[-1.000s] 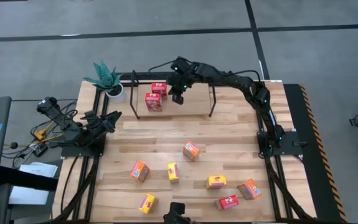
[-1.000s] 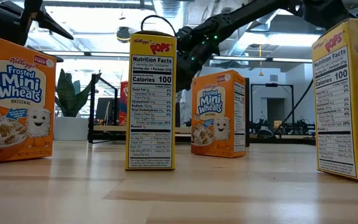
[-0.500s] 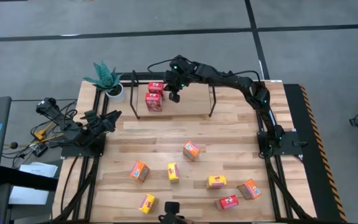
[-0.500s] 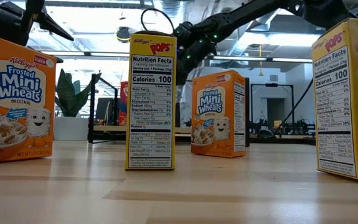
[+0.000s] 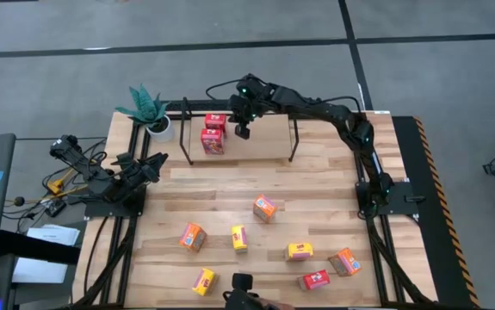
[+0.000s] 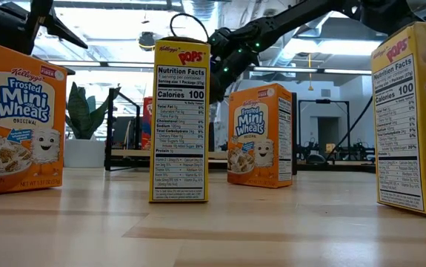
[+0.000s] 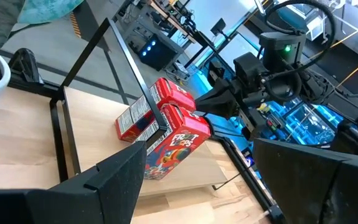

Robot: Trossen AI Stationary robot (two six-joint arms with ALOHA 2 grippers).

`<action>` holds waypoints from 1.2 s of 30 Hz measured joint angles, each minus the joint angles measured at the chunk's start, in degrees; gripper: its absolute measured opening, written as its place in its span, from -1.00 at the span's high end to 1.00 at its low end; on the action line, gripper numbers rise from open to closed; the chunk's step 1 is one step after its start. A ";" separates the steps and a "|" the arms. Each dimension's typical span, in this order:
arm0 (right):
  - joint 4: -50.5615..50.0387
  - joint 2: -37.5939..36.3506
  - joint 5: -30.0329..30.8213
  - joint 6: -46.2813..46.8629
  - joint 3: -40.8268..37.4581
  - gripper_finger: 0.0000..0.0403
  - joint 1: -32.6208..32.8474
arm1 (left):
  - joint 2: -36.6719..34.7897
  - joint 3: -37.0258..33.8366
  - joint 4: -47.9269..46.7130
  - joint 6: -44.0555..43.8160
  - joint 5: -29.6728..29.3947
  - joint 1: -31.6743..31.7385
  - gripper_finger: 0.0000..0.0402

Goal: Stack cereal on shelf
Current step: Put the top red cereal box on the shelf aligned with the other red cereal box

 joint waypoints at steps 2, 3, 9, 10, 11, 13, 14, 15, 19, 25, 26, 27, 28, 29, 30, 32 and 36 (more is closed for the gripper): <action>-0.15 0.52 0.02 -0.06 0.09 0.94 -0.07 | 0.00 0.00 0.00 -0.01 0.02 0.00 -0.42; -0.06 0.92 0.01 -0.01 0.10 0.94 -0.14 | 0.00 0.00 0.00 -0.01 0.01 0.02 -0.42; 0.70 1.38 -0.02 -0.69 0.07 0.87 -0.11 | 0.01 0.00 0.02 -0.20 0.00 0.02 -0.42; 1.22 1.38 0.05 -0.98 0.07 0.87 -0.04 | -0.01 0.00 0.02 -0.21 0.00 0.02 -0.42; 1.84 1.38 0.27 -1.10 0.06 0.87 0.07 | 0.00 0.00 0.02 -0.22 0.00 0.02 -0.42; 3.53 1.40 0.32 -1.03 0.04 0.90 0.14 | -0.01 0.00 0.02 -0.22 0.00 0.02 -0.42; 4.25 1.38 0.33 -1.05 0.06 0.91 0.16 | -0.01 0.00 0.02 -0.22 0.00 0.02 -0.42; 4.49 1.38 0.31 -1.04 0.07 0.93 0.19 | -0.01 0.00 0.02 -0.22 0.00 0.02 -0.42; 4.54 1.38 0.26 -1.04 0.05 0.93 0.28 | 0.01 0.00 0.02 -0.21 0.01 0.02 -0.42; 5.34 1.38 0.24 -0.98 0.04 0.86 0.59 | 0.01 0.00 0.02 -0.20 0.00 0.02 -0.42; 5.44 1.38 0.24 -0.92 0.04 0.86 0.59 | 0.00 0.00 0.02 -0.20 0.00 0.02 -0.42; 5.35 1.38 0.22 -0.88 0.06 0.87 0.59 | 0.00 0.00 0.02 -0.20 0.00 0.02 -0.42; 5.23 1.38 0.22 -0.86 0.04 0.88 0.59 | 0.00 0.00 0.00 -0.20 0.00 0.02 -0.42; 5.12 1.38 0.22 -0.84 0.04 0.90 0.59 | 0.01 0.00 0.00 -0.21 0.00 0.02 -0.42; 5.09 1.38 0.22 -0.85 0.04 0.91 0.59 | 0.01 0.00 0.00 -0.21 0.00 0.02 -0.42; 4.89 1.38 0.12 -0.85 0.04 0.93 0.57 | -0.01 0.00 0.00 -0.20 0.00 0.02 -0.42; 4.42 1.38 0.00 -0.40 0.04 0.91 0.62 | 0.00 0.00 0.01 -0.20 0.00 0.02 -0.42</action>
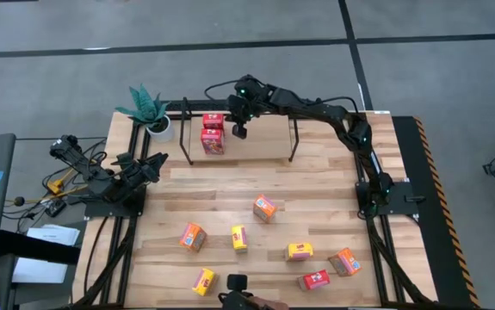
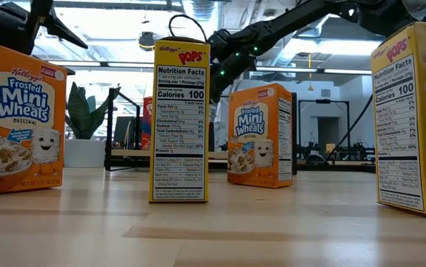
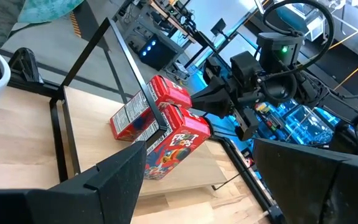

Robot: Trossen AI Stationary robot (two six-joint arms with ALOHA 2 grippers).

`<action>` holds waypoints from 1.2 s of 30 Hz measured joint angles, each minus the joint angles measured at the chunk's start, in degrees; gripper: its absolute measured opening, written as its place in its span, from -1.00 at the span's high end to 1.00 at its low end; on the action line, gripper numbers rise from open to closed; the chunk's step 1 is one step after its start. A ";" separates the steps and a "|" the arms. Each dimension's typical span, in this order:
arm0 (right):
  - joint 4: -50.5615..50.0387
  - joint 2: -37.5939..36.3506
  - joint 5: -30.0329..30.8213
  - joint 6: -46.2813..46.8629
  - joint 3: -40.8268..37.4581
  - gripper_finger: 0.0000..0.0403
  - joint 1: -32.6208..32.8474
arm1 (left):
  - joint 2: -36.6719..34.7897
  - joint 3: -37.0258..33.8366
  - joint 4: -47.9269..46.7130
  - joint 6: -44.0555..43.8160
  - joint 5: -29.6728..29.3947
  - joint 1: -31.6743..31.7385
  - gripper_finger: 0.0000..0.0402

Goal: Stack cereal on shelf
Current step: Put the top red cereal box on the shelf aligned with the other red cereal box, then put the red cereal box on the shelf aligned with the other red cereal boxes

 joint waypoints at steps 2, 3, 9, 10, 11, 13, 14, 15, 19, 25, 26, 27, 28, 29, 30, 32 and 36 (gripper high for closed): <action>0.00 0.00 0.00 0.15 0.00 0.86 0.02 | -0.01 0.00 0.01 0.00 0.00 0.00 -0.42; 0.00 0.00 0.00 0.57 0.00 0.83 0.02 | -0.01 0.00 0.00 -0.02 0.00 0.00 -0.42; -7.83 -2.72 0.07 0.40 1.81 0.76 -0.29 | 0.01 0.00 0.01 -0.01 0.00 0.00 -0.42; -10.48 -3.64 0.09 -0.34 2.74 0.76 -0.46 | -0.01 0.00 0.01 -0.02 0.03 0.00 -0.42; -13.20 -4.64 0.07 -0.87 3.55 0.75 -0.56 | 0.01 0.00 0.01 -0.01 0.13 0.00 -0.42; -18.46 -6.65 0.04 -1.61 4.74 0.72 -0.61 | -0.01 0.00 0.01 -0.02 0.77 0.00 -0.42; -21.87 -7.73 0.06 -2.38 5.15 0.70 -0.61 | 0.01 0.00 0.01 -0.02 1.22 0.00 -0.42; -25.73 -9.05 0.06 -3.52 5.27 0.67 -0.51 | 0.00 0.00 0.01 -0.02 1.52 0.00 -0.42; -39.10 -15.04 -0.02 -5.02 5.21 0.49 1.07 | 0.01 0.00 -0.10 0.74 2.83 0.00 -0.42; -53.65 -21.51 0.92 9.20 4.57 0.15 4.41 | 0.01 0.01 -0.19 2.40 5.21 0.00 -0.42; -56.26 -22.26 1.81 12.00 4.55 0.10 5.27 | 0.01 0.00 -0.19 2.42 5.87 0.00 -0.42; -58.77 -22.95 3.66 14.86 4.55 0.07 6.42 | 0.01 0.02 -0.22 2.55 6.63 0.00 -0.42; -61.06 -23.69 6.44 17.75 4.55 0.04 7.68 | 0.01 0.02 -0.38 2.58 7.37 -0.02 -0.42; -63.40 -24.36 9.40 20.53 4.53 0.02 8.85 | 0.01 0.02 -0.53 2.58 7.81 0.00 -0.42; -64.11 -25.05 12.15 23.45 4.27 0.01 10.20 | 0.01 0.02 -0.60 2.60 8.36 0.00 -0.42; -62.36 -27.84 14.16 30.67 1.89 0.00 13.18 | 0.01 0.02 -1.06 2.58 8.99 0.00 -0.42; -63.76 -34.22 15.93 43.89 -3.81 0.03 20.00 | 0.01 0.02 -1.31 2.24 10.68 0.00 -0.42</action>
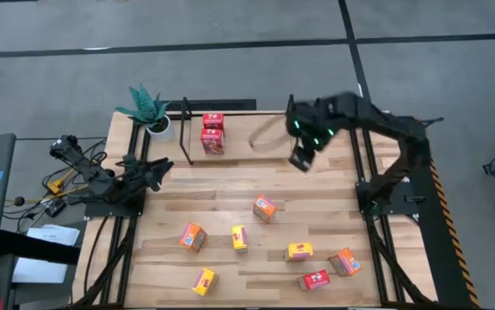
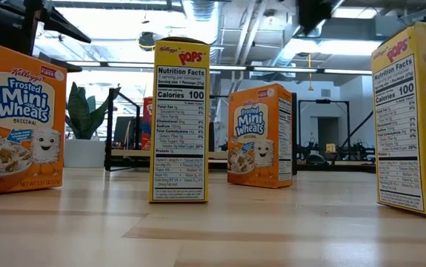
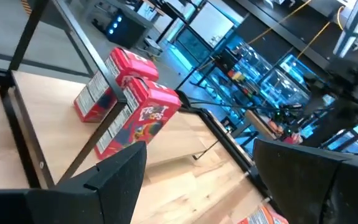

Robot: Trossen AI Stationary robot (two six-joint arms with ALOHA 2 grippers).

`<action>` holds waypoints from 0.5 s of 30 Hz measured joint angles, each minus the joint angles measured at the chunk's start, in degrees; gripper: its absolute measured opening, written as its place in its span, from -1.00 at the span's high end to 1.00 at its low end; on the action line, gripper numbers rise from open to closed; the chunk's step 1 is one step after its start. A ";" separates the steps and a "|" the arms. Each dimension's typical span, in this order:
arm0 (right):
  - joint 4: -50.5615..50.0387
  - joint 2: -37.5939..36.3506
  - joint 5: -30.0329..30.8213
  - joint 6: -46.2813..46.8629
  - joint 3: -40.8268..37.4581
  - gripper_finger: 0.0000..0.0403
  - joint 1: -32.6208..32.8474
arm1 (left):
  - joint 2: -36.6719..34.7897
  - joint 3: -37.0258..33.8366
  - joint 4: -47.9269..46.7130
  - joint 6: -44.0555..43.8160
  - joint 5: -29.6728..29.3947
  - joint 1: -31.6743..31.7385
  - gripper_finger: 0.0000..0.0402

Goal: Stack cereal on shelf
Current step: Put the red cereal box on the shelf aligned with the other red cereal boxes

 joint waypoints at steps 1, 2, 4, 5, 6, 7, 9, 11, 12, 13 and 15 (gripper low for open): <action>0.37 -1.68 0.14 2.82 -2.48 0.04 1.97 | 0.00 0.00 0.03 0.01 0.87 0.00 -0.42; 1.09 -3.19 0.06 5.16 -4.78 0.05 4.34 | 0.00 0.00 0.03 0.12 1.56 0.00 -0.42; 2.31 -6.23 -0.54 9.72 -8.60 0.07 9.66 | 0.00 0.00 -0.17 0.65 2.34 0.00 -0.42; 2.24 -7.76 -0.90 11.67 -10.30 0.07 12.40 | 0.00 0.00 -0.17 0.99 2.56 0.00 -0.42; 2.28 -8.99 -1.16 13.64 -11.79 0.07 15.43 | 0.00 0.00 -0.24 1.22 2.54 0.00 -0.42; 3.25 -9.84 -1.34 15.75 -13.18 0.06 18.65 | 0.00 0.00 -0.44 1.58 2.54 0.00 -0.42; 7.11 -10.79 -1.44 19.32 -15.27 0.04 24.60 | 0.00 0.00 -0.58 2.46 2.52 0.00 -0.42; 10.89 -11.00 -1.42 22.48 -16.73 0.02 29.92 | 0.00 0.00 -0.58 3.26 2.54 0.00 -0.42; 12.81 -10.93 -1.39 23.68 -17.18 0.01 32.31 | 0.00 0.00 -0.58 3.51 2.57 0.00 -0.42; 14.73 -10.56 -1.40 24.57 -17.38 0.00 34.57 | 0.00 0.00 -0.58 3.67 2.82 0.00 -0.42; 17.78 -8.89 -1.42 25.13 -17.39 -0.03 38.15 | 0.00 0.00 -0.59 4.30 3.35 0.00 -0.42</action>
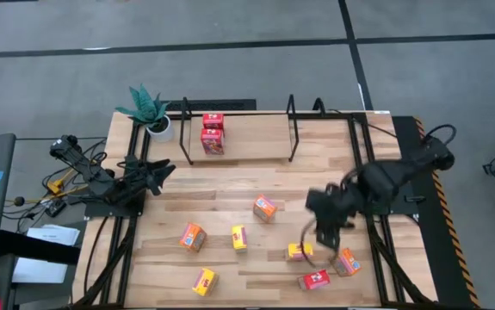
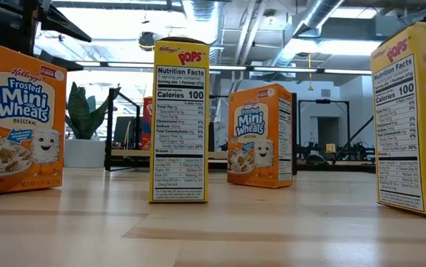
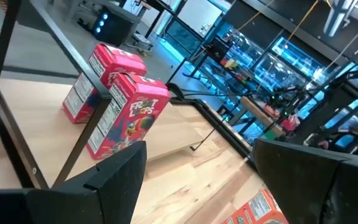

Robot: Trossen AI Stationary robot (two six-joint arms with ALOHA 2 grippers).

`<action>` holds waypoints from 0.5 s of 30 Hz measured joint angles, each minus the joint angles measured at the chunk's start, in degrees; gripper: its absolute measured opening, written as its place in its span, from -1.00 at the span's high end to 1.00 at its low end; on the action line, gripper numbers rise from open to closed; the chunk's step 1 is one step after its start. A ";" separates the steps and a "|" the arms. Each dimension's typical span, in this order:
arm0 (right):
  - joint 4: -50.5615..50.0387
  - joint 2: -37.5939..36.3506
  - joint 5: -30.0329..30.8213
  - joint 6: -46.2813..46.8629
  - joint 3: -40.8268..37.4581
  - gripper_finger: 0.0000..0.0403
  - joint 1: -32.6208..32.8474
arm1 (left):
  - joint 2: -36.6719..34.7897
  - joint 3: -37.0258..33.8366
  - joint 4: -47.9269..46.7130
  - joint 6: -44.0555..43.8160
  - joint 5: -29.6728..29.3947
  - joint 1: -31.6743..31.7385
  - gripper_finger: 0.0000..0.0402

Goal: Stack cereal on shelf
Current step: Put the red cereal box on the shelf aligned with the other red cereal boxes

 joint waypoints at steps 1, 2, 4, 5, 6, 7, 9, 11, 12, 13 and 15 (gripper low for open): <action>1.30 1.13 -0.17 0.02 0.00 -0.05 1.48 | 0.00 0.00 0.00 0.29 0.29 0.00 -0.42; 2.44 2.31 -0.32 0.28 0.00 -0.07 2.75 | 0.00 0.00 0.01 0.38 0.50 0.00 -0.42; 2.82 4.53 -0.63 1.58 -0.02 -0.15 4.92 | 0.00 0.00 0.01 0.38 0.52 0.00 -0.42; 2.64 5.70 -1.56 2.12 -0.02 -0.21 5.82 | 0.00 0.00 0.01 0.39 0.53 0.00 -0.42; 2.62 6.85 -2.72 2.43 -0.02 -0.26 6.59 | 0.00 0.00 0.01 0.39 0.53 0.00 -0.42; 2.74 7.94 -3.96 2.53 -0.04 -0.32 7.23 | 0.00 0.00 -0.02 0.37 0.55 0.00 -0.42; 3.15 10.11 -6.70 2.58 -0.07 -0.43 8.21 | 0.00 0.00 -0.29 0.37 0.96 0.00 -0.42; 4.26 11.76 -9.27 2.42 -0.07 -0.52 8.72 | 0.00 0.00 -1.27 0.30 1.58 0.00 -0.42; 4.76 12.48 -10.07 1.97 -0.07 -0.55 9.14 | 0.00 0.00 -1.56 0.30 1.85 0.00 -0.42; 5.21 13.13 -10.65 1.37 -0.07 -0.58 9.52 | 0.00 0.00 -1.84 0.30 2.03 0.00 -0.42; 6.00 14.31 -10.93 1.05 -0.02 -0.59 10.05 | 0.00 0.00 -2.41 0.23 2.29 0.00 -0.42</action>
